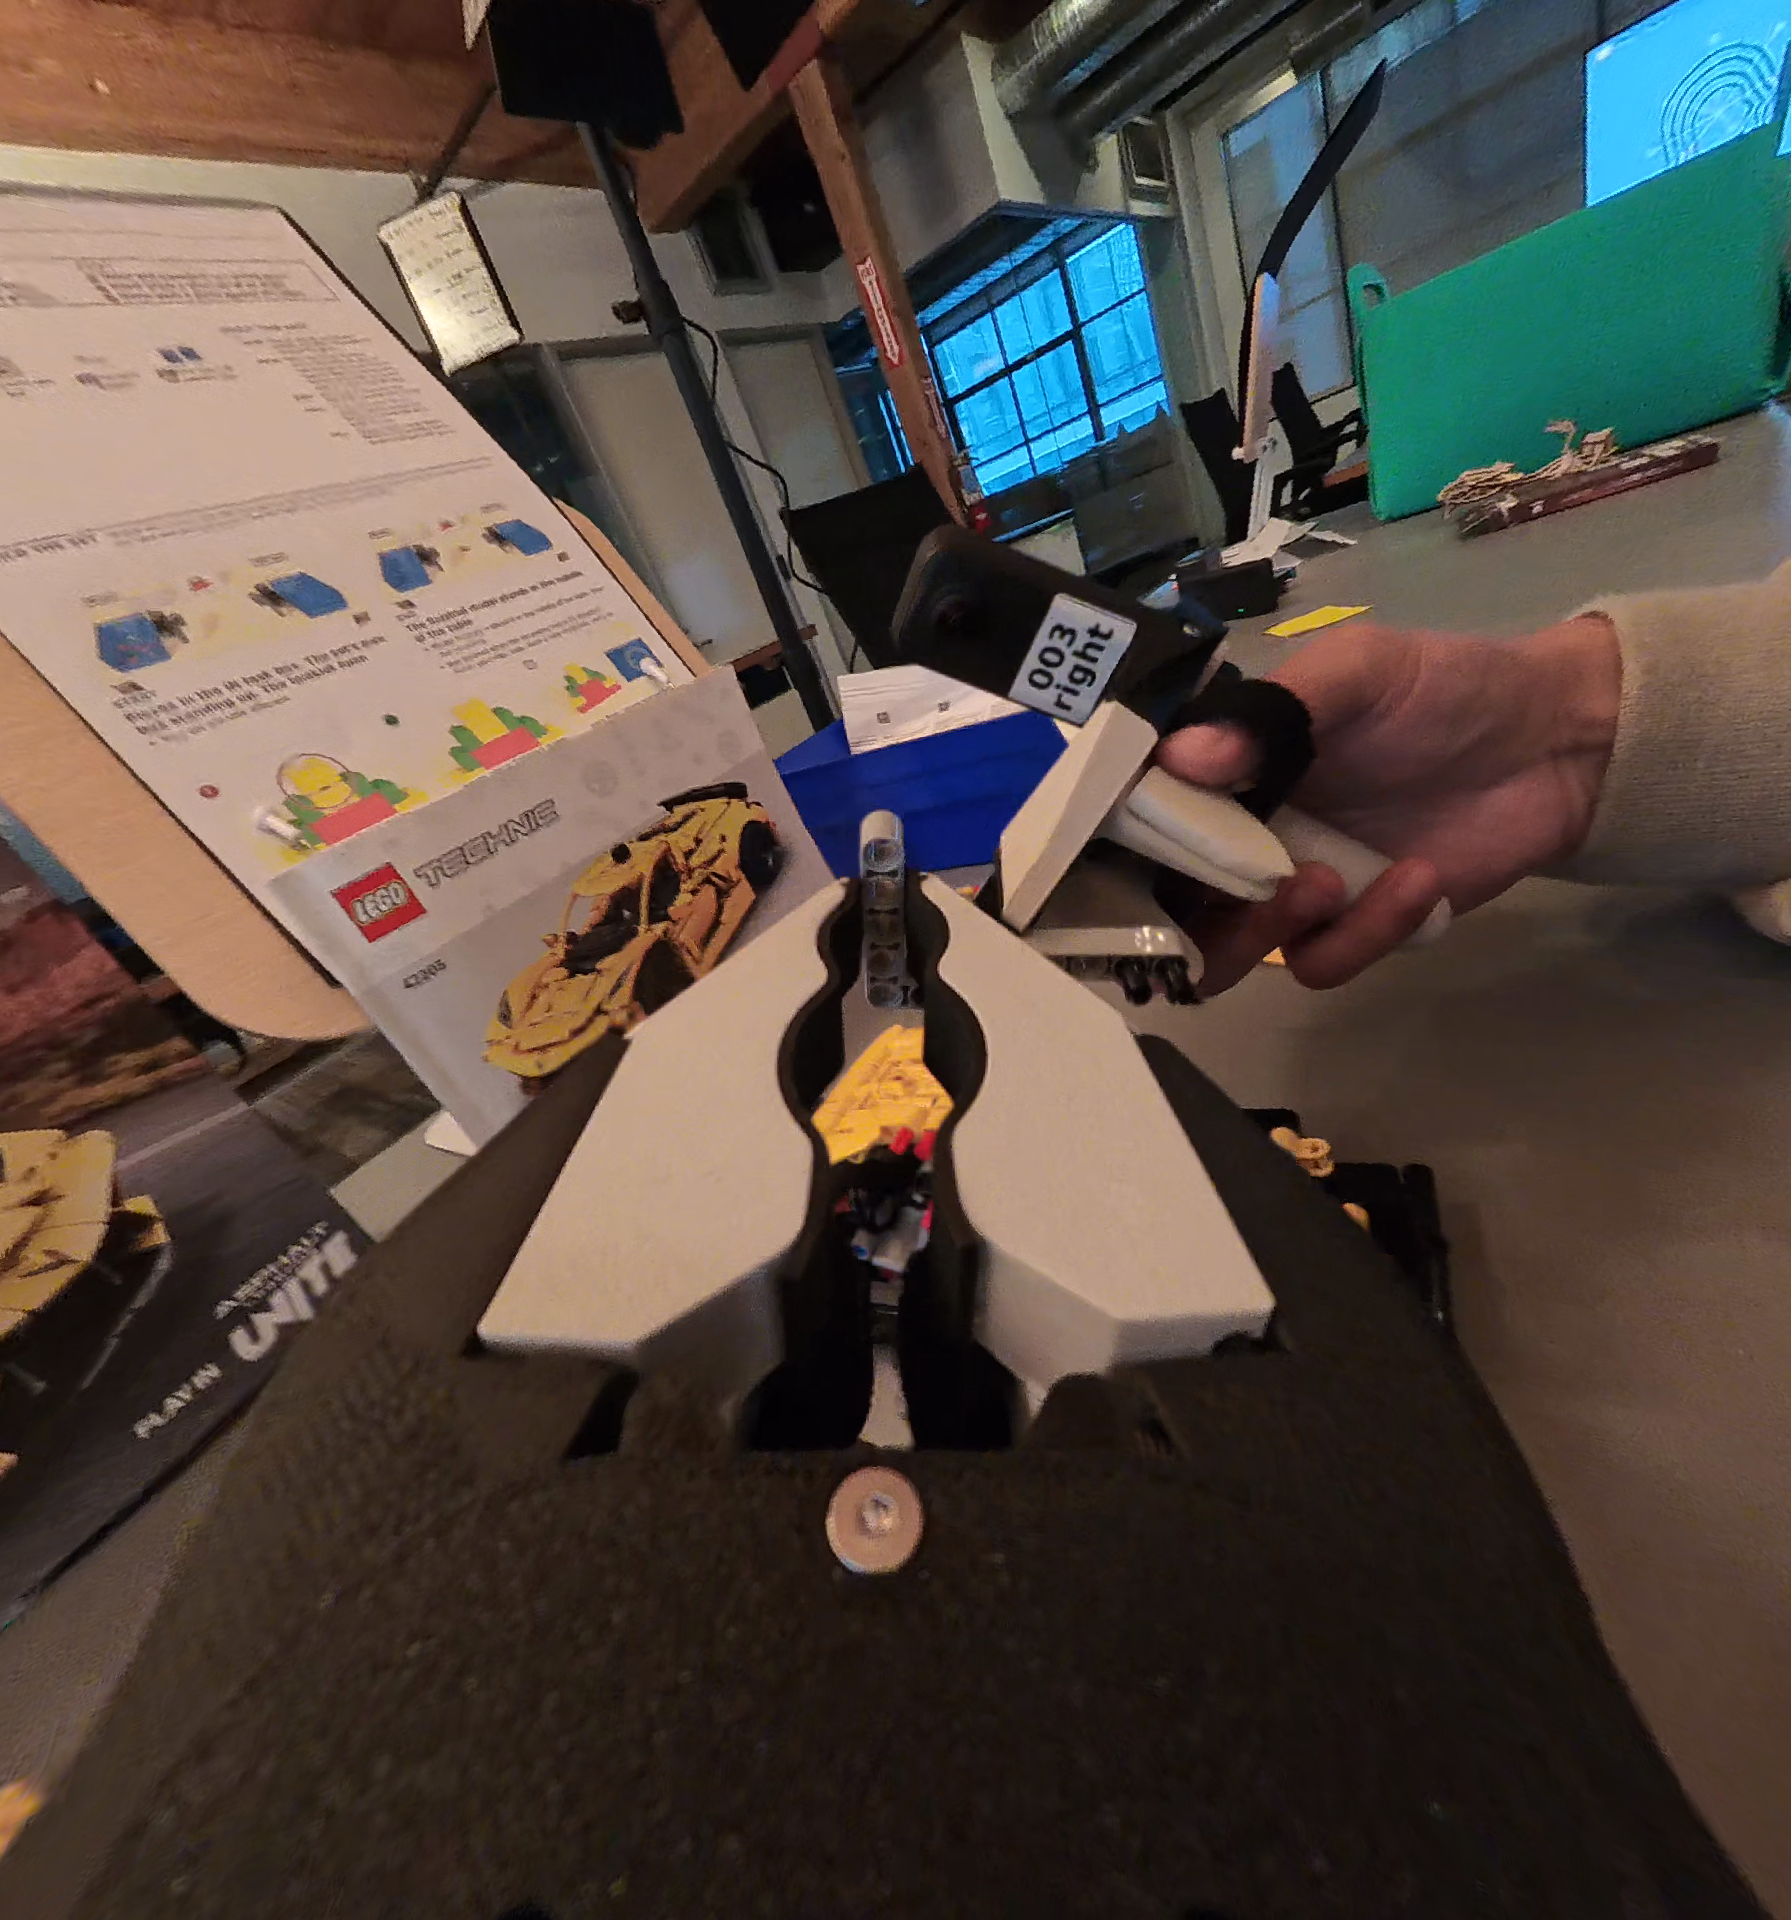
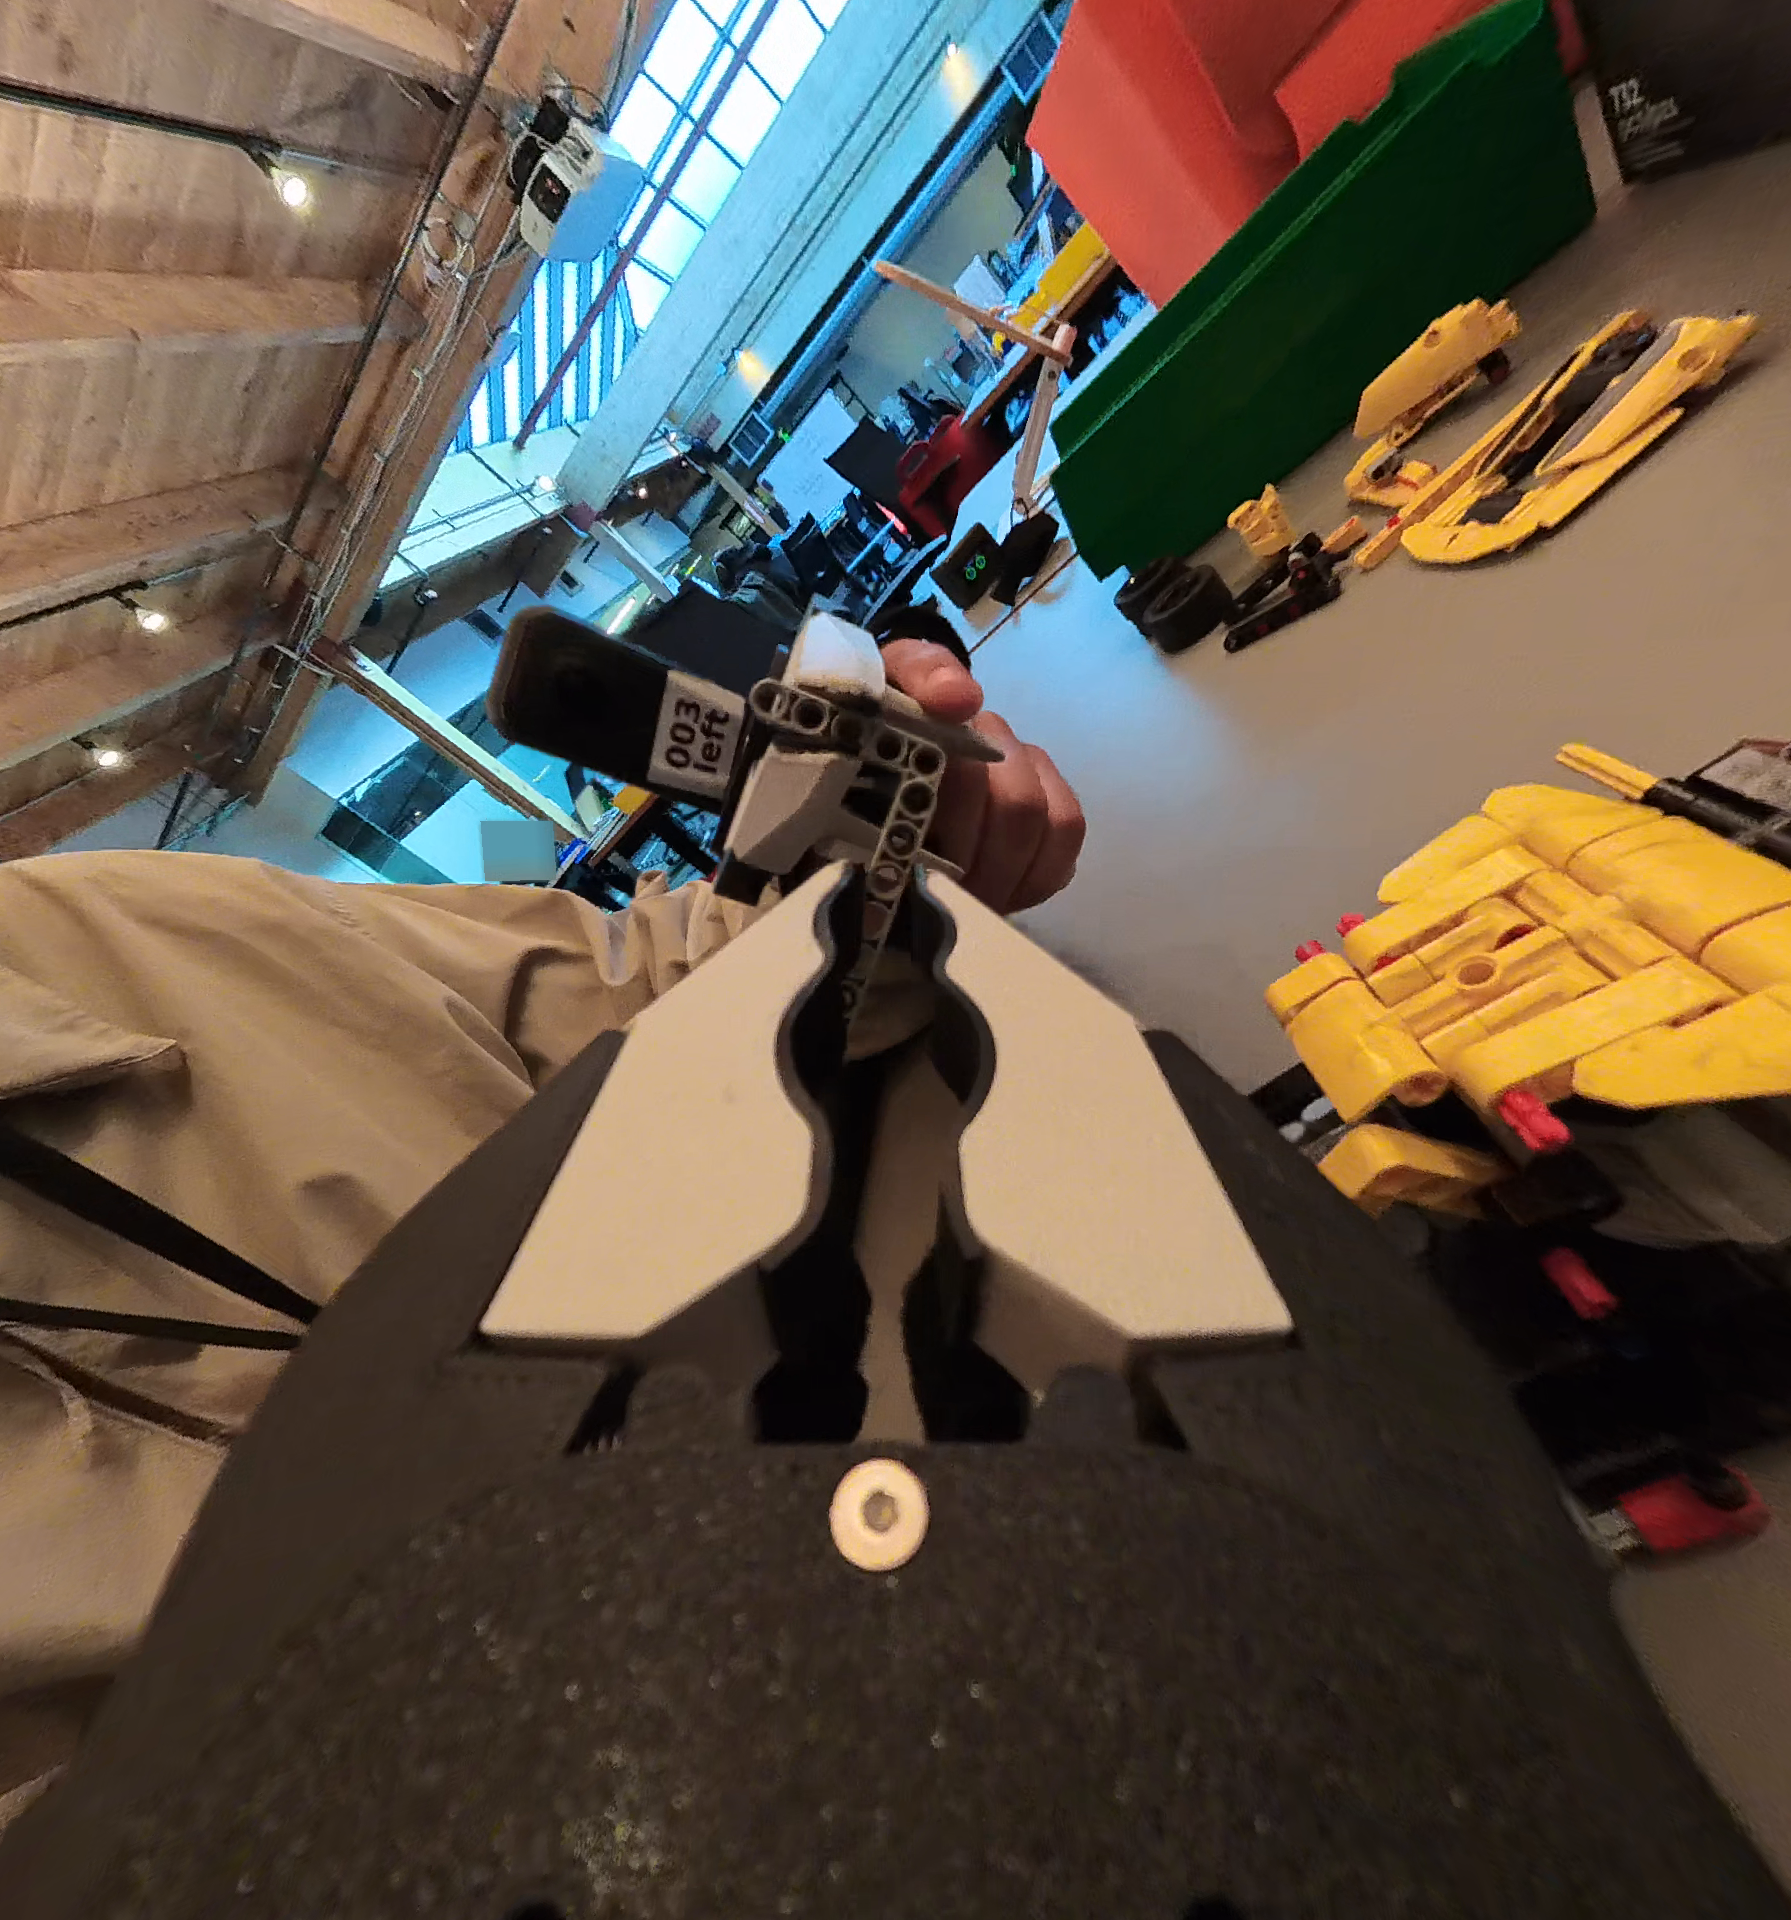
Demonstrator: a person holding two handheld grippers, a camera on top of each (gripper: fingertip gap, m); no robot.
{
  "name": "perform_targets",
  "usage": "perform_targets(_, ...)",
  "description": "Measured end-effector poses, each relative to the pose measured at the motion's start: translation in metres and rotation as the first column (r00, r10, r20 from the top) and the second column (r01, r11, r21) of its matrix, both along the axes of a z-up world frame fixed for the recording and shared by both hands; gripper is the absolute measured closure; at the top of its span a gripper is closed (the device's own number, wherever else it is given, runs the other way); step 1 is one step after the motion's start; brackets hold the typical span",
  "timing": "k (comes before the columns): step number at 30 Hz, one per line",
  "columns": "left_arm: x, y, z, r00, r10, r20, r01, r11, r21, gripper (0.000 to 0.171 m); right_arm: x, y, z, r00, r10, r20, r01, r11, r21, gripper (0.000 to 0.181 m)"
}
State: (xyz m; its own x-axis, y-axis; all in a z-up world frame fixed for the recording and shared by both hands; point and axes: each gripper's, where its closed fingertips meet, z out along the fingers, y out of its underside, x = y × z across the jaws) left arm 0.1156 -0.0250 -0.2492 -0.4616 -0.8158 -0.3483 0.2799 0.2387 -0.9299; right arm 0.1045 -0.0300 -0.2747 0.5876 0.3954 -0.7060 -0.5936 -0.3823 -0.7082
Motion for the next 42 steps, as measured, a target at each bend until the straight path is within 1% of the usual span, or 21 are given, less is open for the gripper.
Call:
perform_targets(2,0.0,-0.002,0.0,0.999,-0.031,-0.041,0.028,0.998,-0.063,0.164,-0.002,-0.003,-0.001,0.999,0.025,-0.046,-0.026,1.0,-0.014,0.175)
perform_targets(5,0.0,-0.003,-0.001,0.991,-0.091,-0.094,0.076,0.985,-0.152,0.16,0.002,-0.002,-0.001,0.993,0.024,-0.117,-0.025,1.0,-0.014,0.176)
perform_targets(7,0.003,-0.003,-0.005,0.981,-0.118,-0.152,0.087,0.976,-0.199,0.143,0.004,-0.002,-0.002,0.993,0.016,-0.114,-0.018,1.0,-0.012,0.176)
perform_targets(10,0.006,-0.002,-0.009,0.967,-0.145,-0.208,0.092,0.965,-0.245,0.142,0.005,-0.004,0.005,0.994,0.011,-0.109,-0.008,1.0,0.029,0.176)
perform_targets(12,0.004,-0.003,-0.006,0.949,-0.215,-0.232,0.134,0.938,-0.319,0.151,0.005,-0.002,0.005,0.996,-0.006,-0.085,0.009,0.999,0.034,0.176)
perform_targets(14,0.003,-0.003,-0.004,0.924,-0.283,-0.256,0.162,0.898,-0.409,0.151,0.007,-0.002,0.005,0.998,-0.021,-0.066,0.023,0.999,0.04,0.176)
perform_targets(15,0.002,-0.003,-0.003,0.909,-0.321,-0.266,0.175,0.873,-0.455,0.152,0.008,-0.002,0.01,0.998,-0.033,-0.056,0.037,0.997,0.067,0.176)
perform_targets(16,0.002,-0.003,-0.002,0.892,-0.36,-0.274,0.188,0.846,-0.499,0.157,0.009,-0.003,0.014,0.998,-0.038,-0.048,0.043,0.995,0.088,0.176)
perform_targets(18,0.001,-0.003,-0.001,0.858,-0.429,-0.281,0.207,0.791,-0.576,0.16,0.01,-0.003,0.016,0.998,-0.055,-0.028,0.057,0.993,0.102,0.176)
perform_targets(21,0.002,-0.003,0.002,0.818,-0.506,-0.273,0.212,0.706,-0.675,0.162,0.009,-0.002,0.016,0.998,-0.06,-0.019,0.061,0.992,0.106,0.176)
perform_targets(23,-0.001,-0.004,0.005,0.767,-0.586,-0.261,0.229,0.631,-0.741,0.165,0.002,0.0,0.014,0.999,-0.04,0.01,0.039,0.993,0.109,0.176)
perform_targets(24,-0.002,-0.004,0.006,0.756,-0.602,-0.258,0.243,0.623,-0.744,0.166,0.0,0.001,0.013,0.999,-0.039,0.026,0.036,0.993,0.114,0.175)
perform_targets(26,-0.004,-0.004,0.005,0.764,-0.589,-0.262,0.257,0.651,-0.714,0.166,-0.002,0.003,0.013,0.998,-0.046,0.044,0.041,0.993,0.114,0.175)
perform_targets(27,-0.005,-0.004,0.006,0.77,-0.584,-0.256,0.262,0.656,-0.708,0.166,-0.002,0.004,0.015,0.998,-0.047,0.038,0.042,0.991,0.125,0.173)
perform_targets(29,-0.008,-0.007,0.006,0.755,-0.603,-0.258,0.273,0.646,-0.713,0.166,0.0,0.004,0.021,0.998,-0.059,0.012,0.057,0.986,0.154,0.17)
perform_targets(30,-0.008,-0.007,0.007,0.754,-0.606,-0.253,0.272,0.639,-0.72,0.166,-0.001,0.004,0.022,0.998,-0.055,0.016,0.052,0.986,0.16,0.171)
perform_targets(32,-0.008,-0.007,0.007,0.743,-0.62,-0.25,0.274,0.623,-0.732,0.166,-0.003,0.004,0.021,0.996,-0.065,0.064,0.054,0.984,0.167,0.175)
perform_targets(35,-0.01,-0.008,0.007,0.733,-0.63,-0.255,0.288,0.627,-0.724,0.166,-0.004,0.002,0.022,0.988,-0.078,0.136,0.054,0.984,0.17,0.176)
perform_targets(36,-0.012,-0.009,0.009,0.737,-0.627,-0.253,0.302,0.64,-0.707,0.166,-0.006,0.001,0.024,0.988,-0.072,0.133,0.047,0.983,0.179,0.176)
perform_targets(38,-0.013,-0.007,0.005,0.755,-0.589,-0.287,0.313,0.709,-0.632,0.166,-0.006,0.003,0.02,0.984,-0.075,0.164,0.049,0.986,0.159,0.176)
perform_targets(42,-0.016,-0.009,0.001,0.763,-0.56,-0.323,0.333,0.768,-0.546,0.166,-0.007,0.0,0.017,0.98,-0.045,0.194,0.018,0.99,0.139,0.177)
